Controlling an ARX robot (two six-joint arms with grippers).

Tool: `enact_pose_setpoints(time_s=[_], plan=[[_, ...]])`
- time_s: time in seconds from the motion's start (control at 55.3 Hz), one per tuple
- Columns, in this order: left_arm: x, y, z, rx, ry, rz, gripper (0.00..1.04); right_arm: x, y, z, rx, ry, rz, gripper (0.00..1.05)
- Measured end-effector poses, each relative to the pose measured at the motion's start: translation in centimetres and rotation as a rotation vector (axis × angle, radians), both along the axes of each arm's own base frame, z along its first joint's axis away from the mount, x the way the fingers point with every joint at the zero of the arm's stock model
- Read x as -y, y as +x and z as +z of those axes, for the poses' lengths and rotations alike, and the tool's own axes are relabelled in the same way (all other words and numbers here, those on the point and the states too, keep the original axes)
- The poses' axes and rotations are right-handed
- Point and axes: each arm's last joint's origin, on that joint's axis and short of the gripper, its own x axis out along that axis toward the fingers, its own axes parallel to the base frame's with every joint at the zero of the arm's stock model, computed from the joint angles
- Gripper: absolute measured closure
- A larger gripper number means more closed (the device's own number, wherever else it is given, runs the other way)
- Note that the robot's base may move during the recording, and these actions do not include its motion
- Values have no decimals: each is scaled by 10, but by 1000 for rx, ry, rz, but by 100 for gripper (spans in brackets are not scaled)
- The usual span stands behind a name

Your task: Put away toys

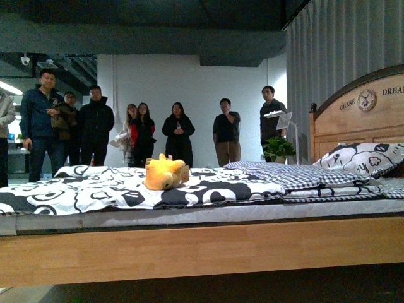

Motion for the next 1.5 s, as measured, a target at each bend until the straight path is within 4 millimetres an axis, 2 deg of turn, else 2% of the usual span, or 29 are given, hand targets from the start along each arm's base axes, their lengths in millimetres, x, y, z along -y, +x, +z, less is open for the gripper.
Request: enact_pose_setpoints(time_s=[1.501], plan=[[0, 0, 0, 0, 0, -2, 6, 0, 0, 0, 0, 0, 0, 7]])
